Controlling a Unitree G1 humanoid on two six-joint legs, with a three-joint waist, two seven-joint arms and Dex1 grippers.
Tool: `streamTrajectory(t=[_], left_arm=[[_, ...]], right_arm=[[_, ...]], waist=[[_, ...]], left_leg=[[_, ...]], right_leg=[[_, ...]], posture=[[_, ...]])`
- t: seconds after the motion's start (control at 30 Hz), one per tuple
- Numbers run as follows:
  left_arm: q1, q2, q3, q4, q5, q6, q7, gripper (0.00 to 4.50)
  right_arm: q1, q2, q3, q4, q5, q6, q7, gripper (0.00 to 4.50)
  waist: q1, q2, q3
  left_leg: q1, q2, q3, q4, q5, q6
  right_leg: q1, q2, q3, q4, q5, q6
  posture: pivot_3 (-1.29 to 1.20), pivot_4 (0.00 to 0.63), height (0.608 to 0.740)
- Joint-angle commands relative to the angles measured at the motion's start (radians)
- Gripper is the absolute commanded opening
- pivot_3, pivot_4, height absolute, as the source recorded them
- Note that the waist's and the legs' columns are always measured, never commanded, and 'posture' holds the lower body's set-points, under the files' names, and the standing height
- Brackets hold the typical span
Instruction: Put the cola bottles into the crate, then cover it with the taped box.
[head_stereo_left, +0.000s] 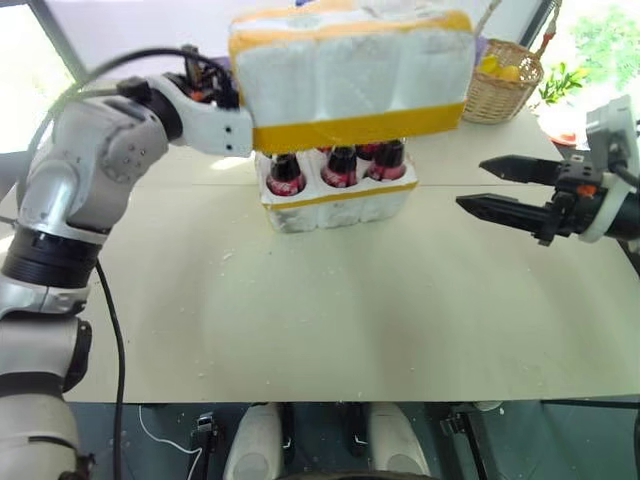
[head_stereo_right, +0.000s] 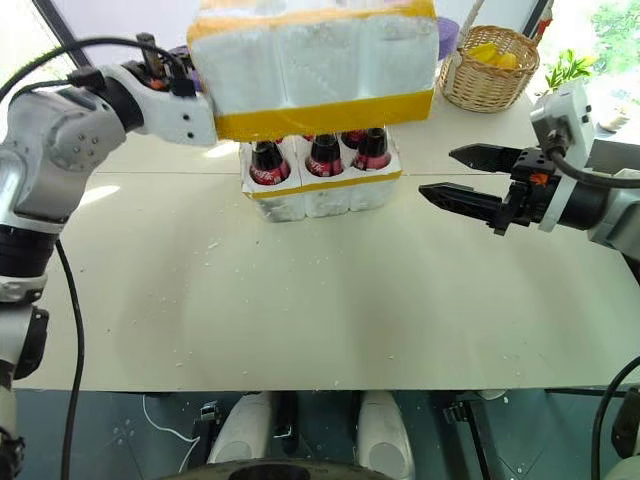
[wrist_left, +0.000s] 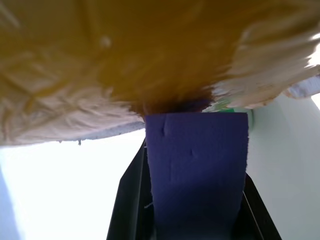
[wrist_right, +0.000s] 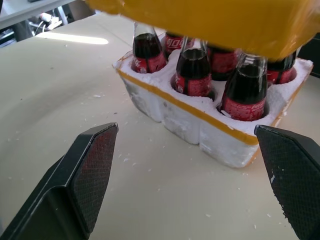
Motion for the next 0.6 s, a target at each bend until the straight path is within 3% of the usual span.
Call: streamTrajectory(t=[0.03, 0.17, 0.47, 0.6], left_arm=[[0.014, 0.014, 0.004, -0.011, 0.056, -0.004, 0.021, 2.21], [0.057, -0.008, 0.015, -0.036, 0.035, 0.006, 0.007, 4.39], [0.086, -0.053, 0.017, -0.039, 0.03, 0.059, -0.021, 4.45], [0.152, -0.039, 0.058, -0.108, -0.072, 0.066, -0.097, 4.45]], right_arm=[[-0.011, 0.01, -0.051, -0.018, 0.037, 0.002, -0.026, 4.5], [-0.009, 0.012, -0.053, -0.012, 0.046, -0.002, -0.039, 4.5], [-0.015, 0.033, -0.041, -0.003, 0.043, -0.017, -0.047, 4.5], [-0.01, 0.029, -0.042, 0.002, 0.036, -0.02, -0.039, 4.5]], waist=[[0.0, 0.0, 0.0], [0.003, 0.0, 0.0], [0.001, 0.0, 0.0], [0.001, 0.0, 0.0]], left_leg=[[0.0, 0.0, 0.0, 0.0, 0.0, 0.0], [0.0, 0.0, 0.0, 0.0, 0.0, 0.0], [0.0, 0.0, -0.001, 0.0, -0.001, 0.001], [0.0, 0.0, -0.001, 0.0, 0.0, 0.001]], right_leg=[[0.0, 0.0, 0.0, 0.0, 0.0, 0.0], [0.0, 0.0, 0.0, 0.0, 0.0, 0.0], [0.0, 0.0, 0.0, 0.0, 0.0, 0.0], [0.0, 0.0, 0.0, 0.0, 0.0, 0.0]], posture=[[0.0, 0.15, 0.74], [0.0, 0.15, 0.74], [0.0, 0.15, 0.74], [0.0, 0.15, 0.74]])
